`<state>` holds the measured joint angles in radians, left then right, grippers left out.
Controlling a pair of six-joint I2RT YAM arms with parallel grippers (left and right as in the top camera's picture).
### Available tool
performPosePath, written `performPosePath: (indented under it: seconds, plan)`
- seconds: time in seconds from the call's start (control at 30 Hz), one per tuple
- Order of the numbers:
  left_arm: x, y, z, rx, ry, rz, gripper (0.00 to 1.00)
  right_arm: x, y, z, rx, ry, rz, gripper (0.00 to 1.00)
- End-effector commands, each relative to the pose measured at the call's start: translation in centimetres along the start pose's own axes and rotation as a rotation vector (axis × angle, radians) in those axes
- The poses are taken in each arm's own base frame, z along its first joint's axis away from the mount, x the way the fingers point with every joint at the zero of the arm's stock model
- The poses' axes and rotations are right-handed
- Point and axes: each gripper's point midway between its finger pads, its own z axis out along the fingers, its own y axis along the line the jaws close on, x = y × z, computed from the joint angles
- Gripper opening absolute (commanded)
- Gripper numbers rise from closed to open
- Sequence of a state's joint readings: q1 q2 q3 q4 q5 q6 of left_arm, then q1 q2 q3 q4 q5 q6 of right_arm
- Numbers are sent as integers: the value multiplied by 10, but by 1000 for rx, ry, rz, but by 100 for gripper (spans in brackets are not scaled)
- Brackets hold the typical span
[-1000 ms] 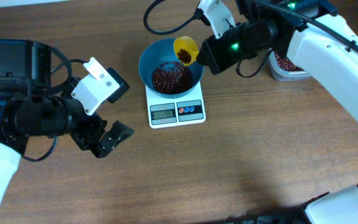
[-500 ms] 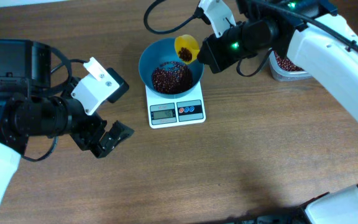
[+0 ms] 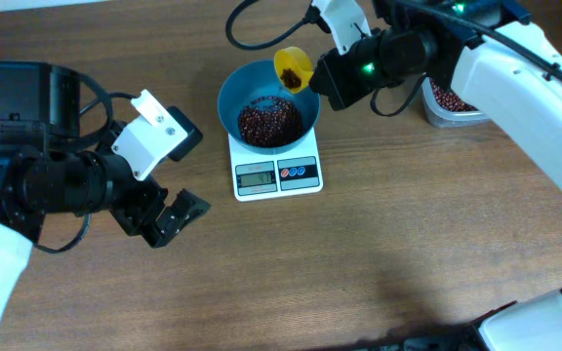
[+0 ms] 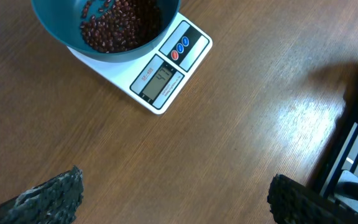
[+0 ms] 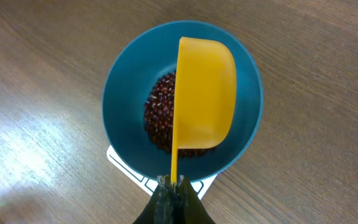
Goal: Scoop item into bowl and weigh 50g on scale
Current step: 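Hold the scoop tilted over the bowl while the scale settles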
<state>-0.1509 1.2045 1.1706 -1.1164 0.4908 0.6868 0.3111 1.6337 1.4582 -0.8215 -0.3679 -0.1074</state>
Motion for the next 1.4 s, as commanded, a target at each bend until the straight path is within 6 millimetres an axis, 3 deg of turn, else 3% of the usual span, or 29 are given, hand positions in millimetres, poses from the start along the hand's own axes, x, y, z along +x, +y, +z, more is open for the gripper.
performPosePath:
  seconds: [0.0,0.13,0.23,0.33,0.43,0.57,0.67,0.77,0.83,0.93,1.0,1.1,1.2,1.3,1.37]
  plan:
    - [-5,-2,-1,11,-16,-7,99,1,-6,-1,19,1,20,4]
    - [-5,-2,-1,11,-16,-7,99,-5,2,-1,-31,-22,20,4]
    - [-5,-2,-1,11,-16,-7,99,3,-11,-1,48,12,30,4]
    - [-5,-2,-1,11,-16,-7,99,-2,-4,-1,2,-12,62,4]
    - [-5,-2,-1,11,-16,-7,99,4,-15,-1,68,12,68,4]
    - [-5,-2,-1,11,-16,-7,99,-8,2,-1,-36,-35,82,4]
    - [-5,-2,-1,11,-16,-7,99,3,-15,-1,73,11,97,4]
    - [-5,-2,-1,11,-16,-7,99,-6,-4,-1,1,-26,96,4]
    - [-5,-2,-1,11,-16,-7,99,-1,-13,-1,55,-6,103,4]
    - [-5,-2,-1,11,-16,-7,99,-13,0,-1,-24,-54,84,4]
    - [-5,-2,-1,11,-16,-7,99,0,-16,1,69,-1,104,4]
    - [-5,-2,-1,11,-16,-7,99,-13,3,-1,-41,-54,89,4]
    - [-5,-2,-1,11,-16,-7,99,-3,-8,1,25,-13,105,4]
    - [-5,-2,-1,11,-16,-7,99,-14,8,0,-73,-56,87,4]
    - [-5,-2,-1,11,-16,-7,99,-3,-6,2,8,-10,106,4]
